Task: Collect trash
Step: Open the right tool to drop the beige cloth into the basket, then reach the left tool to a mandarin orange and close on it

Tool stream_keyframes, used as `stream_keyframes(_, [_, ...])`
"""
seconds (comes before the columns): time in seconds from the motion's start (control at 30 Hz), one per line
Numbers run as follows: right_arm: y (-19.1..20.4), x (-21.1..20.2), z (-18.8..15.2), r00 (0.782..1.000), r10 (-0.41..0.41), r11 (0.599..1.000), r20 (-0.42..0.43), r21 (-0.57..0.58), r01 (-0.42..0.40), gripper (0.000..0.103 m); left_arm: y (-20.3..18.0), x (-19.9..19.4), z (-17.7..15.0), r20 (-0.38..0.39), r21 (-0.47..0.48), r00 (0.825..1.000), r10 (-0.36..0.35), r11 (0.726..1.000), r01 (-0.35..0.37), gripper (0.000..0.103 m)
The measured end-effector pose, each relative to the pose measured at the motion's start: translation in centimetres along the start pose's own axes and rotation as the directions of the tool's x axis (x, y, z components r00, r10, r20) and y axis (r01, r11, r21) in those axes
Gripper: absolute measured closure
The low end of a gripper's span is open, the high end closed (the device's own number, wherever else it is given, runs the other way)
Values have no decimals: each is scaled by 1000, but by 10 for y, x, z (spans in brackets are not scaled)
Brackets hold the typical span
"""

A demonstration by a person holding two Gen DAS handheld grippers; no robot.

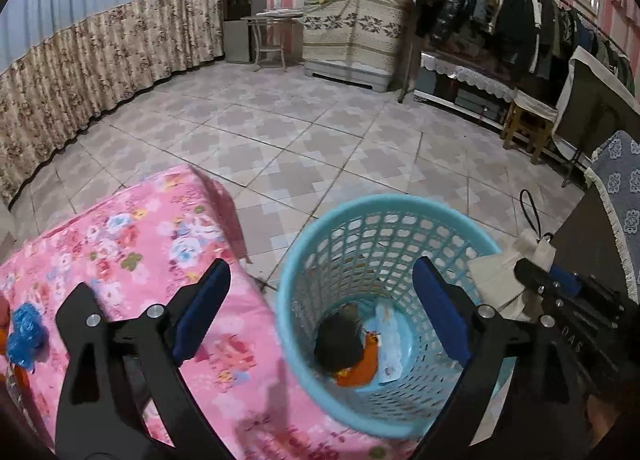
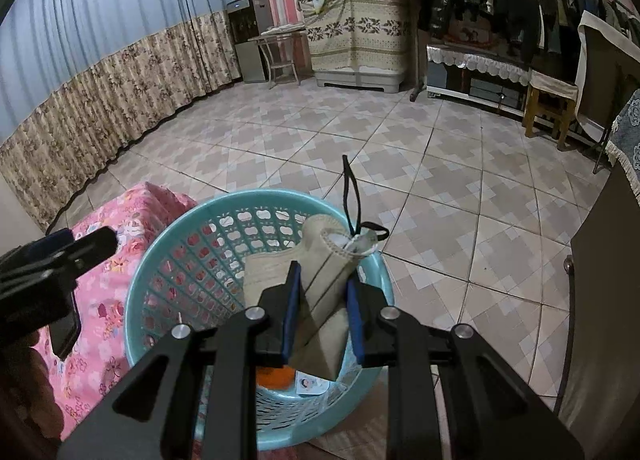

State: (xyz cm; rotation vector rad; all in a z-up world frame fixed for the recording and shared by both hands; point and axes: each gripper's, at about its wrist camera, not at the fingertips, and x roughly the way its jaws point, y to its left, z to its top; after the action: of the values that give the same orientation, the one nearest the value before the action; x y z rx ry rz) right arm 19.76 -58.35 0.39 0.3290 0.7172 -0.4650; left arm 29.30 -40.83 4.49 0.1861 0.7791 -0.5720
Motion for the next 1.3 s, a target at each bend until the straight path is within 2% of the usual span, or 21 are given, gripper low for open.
stream_keyframes(0.07, [3,3,-1,1000,2,1000,-8,-7,-2,81,7,-5,-5,7,-10,1000,25,1000,-25,6])
stream_keyframes(0.33, [24,9,-5,1000,15,999,-12,-42,-15,80,48,-11,-28,-7,-47,994,110,993,-111,5])
stream_keyframes(0.57, [38,19,-8,1000,-9,999,0,-39,9,77,77,-16,-47,-23,-85,992,122,989,-123,5])
stream_keyframes(0.67, [41,18,-7,1000,-7,1000,18,-17,7,58,84,-16,-53,-31,-82,990,136,987,-138,5])
stream_keyframes(0.7, [41,18,-7,1000,-23,1000,19,-12,23,39,88,-16,-55,-36,-82,990,138,987,-140,5])
stream_keyframes(0.73, [42,17,-7,998,-47,999,28,-7,47,26,91,-17,-58,-39,-82,989,141,986,-144,5])
stream_keyframes(0.87, [48,16,-5,997,-74,997,28,-22,74,26,107,-27,-66,-32,-91,986,164,982,-167,5])
stream_keyframes(0.93, [56,14,-5,997,-76,996,29,-44,77,20,117,-35,-69,-30,-104,985,168,980,-171,5])
stream_keyframes(1.1, [91,-1,-6,998,-19,994,53,-106,25,11,152,-60,-81,-19,-136,975,220,966,-221,5])
stream_keyframes(1.3, [158,-18,-19,994,89,972,57,-222,-75,11,211,-97,-111,-33,-178,949,315,932,-315,5])
